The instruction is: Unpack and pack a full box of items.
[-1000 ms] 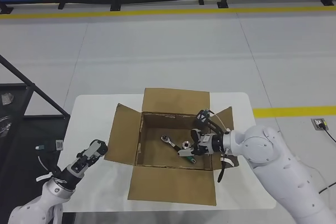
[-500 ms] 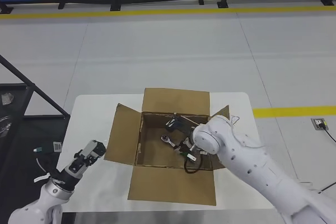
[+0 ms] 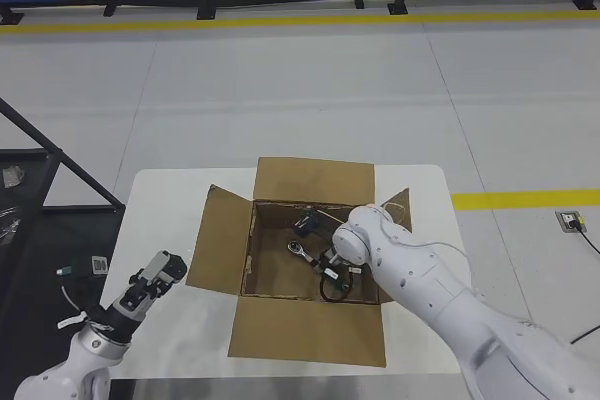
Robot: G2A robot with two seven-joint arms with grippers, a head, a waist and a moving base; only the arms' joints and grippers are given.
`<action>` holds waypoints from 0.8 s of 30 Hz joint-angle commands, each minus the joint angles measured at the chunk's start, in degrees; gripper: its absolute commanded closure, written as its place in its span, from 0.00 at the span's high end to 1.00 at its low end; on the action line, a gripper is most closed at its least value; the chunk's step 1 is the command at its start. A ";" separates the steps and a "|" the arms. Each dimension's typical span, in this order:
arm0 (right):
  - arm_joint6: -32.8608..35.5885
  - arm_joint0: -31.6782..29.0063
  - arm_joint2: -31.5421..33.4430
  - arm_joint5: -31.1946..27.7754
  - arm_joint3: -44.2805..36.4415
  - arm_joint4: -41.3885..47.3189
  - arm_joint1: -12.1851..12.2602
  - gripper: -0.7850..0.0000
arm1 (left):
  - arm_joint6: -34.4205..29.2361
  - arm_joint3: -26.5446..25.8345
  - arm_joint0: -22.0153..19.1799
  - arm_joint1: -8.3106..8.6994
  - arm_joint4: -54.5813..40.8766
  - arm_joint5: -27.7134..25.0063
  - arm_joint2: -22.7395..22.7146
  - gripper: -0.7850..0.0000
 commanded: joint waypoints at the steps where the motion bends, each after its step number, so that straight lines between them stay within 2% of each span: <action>1: -0.17 0.15 0.04 -1.13 1.56 0.44 -0.64 0.43 | 0.23 -0.11 -0.02 0.09 0.15 0.12 0.10 1.00; 4: 0.00 0.61 0.19 -2.85 4.01 0.85 -1.46 0.42 | 0.68 -0.17 0.02 0.22 0.50 0.10 0.19 1.00; 6: 0.61 0.74 0.07 -3.15 5.01 0.75 -2.04 0.35 | 0.89 -0.17 0.04 0.30 0.49 0.12 0.29 1.00; 8: 0.93 0.81 0.01 -3.62 5.68 0.70 -2.57 0.33 | 1.11 -0.12 0.04 0.37 0.48 0.16 0.45 1.00; 11: 1.17 1.10 -0.01 -4.14 6.68 0.33 -3.22 0.16 | 1.40 0.00 -0.10 0.49 0.67 0.30 0.72 1.00; 12: 1.30 1.24 -0.03 -4.03 6.81 0.07 -3.42 0.05 | 1.49 0.03 -0.17 0.53 0.70 0.32 0.82 1.00; 13: 1.29 1.46 0.02 -3.77 6.93 -0.21 -3.59 0.00 | 1.58 0.07 -0.23 0.57 0.72 0.34 0.91 1.00; 19: 3.11 2.68 0.20 -1.00 4.50 -3.32 -3.87 0.00 | 2.02 0.10 -0.43 0.80 0.78 0.34 1.22 1.00; 24: 5.73 2.69 1.57 2.53 -2.84 -6.85 -2.33 0.00 | 2.19 0.03 -0.62 1.01 0.59 0.49 1.43 1.00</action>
